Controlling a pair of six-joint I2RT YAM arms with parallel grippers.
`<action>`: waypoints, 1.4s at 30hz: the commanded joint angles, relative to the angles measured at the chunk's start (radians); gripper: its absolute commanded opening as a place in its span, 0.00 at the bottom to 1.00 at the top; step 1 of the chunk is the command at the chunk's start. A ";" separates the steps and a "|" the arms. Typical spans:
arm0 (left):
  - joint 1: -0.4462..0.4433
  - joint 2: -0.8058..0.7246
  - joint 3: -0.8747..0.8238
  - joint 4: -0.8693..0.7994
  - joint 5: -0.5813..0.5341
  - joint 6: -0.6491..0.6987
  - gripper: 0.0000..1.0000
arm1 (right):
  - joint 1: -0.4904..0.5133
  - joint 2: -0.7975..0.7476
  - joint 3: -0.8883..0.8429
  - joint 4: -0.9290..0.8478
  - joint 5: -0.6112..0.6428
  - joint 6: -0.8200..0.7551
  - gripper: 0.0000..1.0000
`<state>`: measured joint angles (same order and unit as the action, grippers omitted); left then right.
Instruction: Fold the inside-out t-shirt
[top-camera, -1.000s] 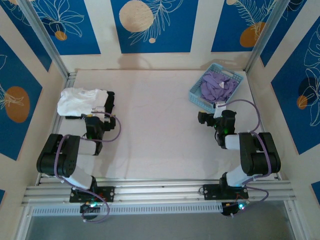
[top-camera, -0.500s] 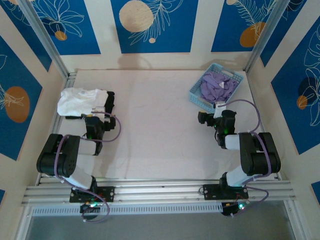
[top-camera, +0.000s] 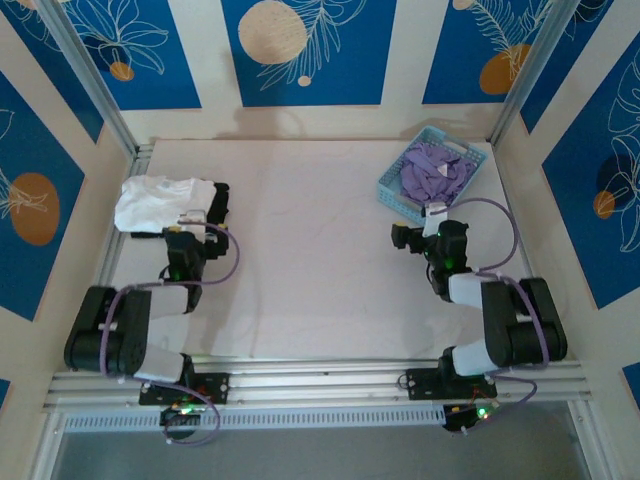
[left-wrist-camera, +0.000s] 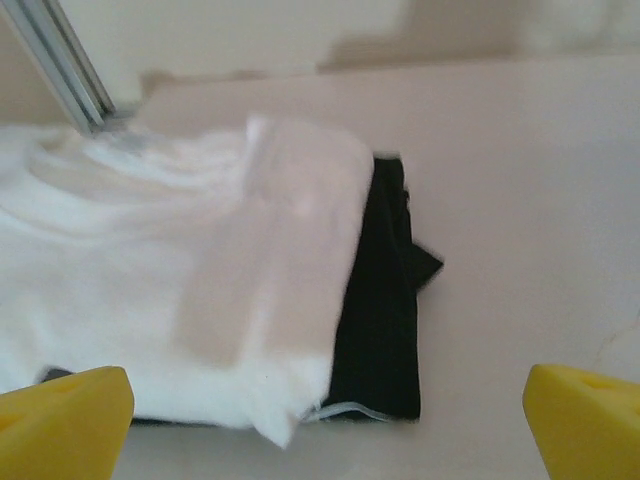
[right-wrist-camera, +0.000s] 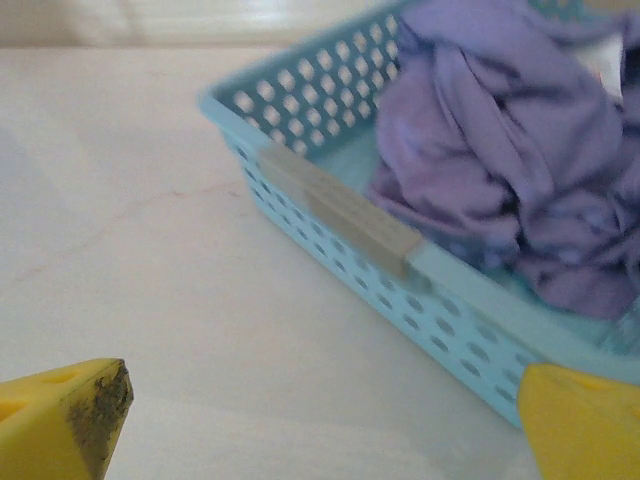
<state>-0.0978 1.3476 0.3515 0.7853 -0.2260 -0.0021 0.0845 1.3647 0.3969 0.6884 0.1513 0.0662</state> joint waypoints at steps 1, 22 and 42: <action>0.014 -0.185 0.056 -0.226 -0.047 -0.090 1.00 | 0.029 -0.182 0.003 -0.103 0.061 0.008 1.00; -0.264 -0.113 0.395 -0.639 0.238 -0.257 1.00 | -0.128 0.578 1.143 -1.121 0.226 0.178 0.87; -0.294 -0.197 0.375 -0.729 0.142 -0.217 1.00 | -0.106 0.947 1.709 -1.370 0.186 -0.019 0.16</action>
<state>-0.3786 1.1847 0.7189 0.1066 -0.0601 -0.2405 -0.0227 2.4130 2.1021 -0.6735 0.3557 0.0776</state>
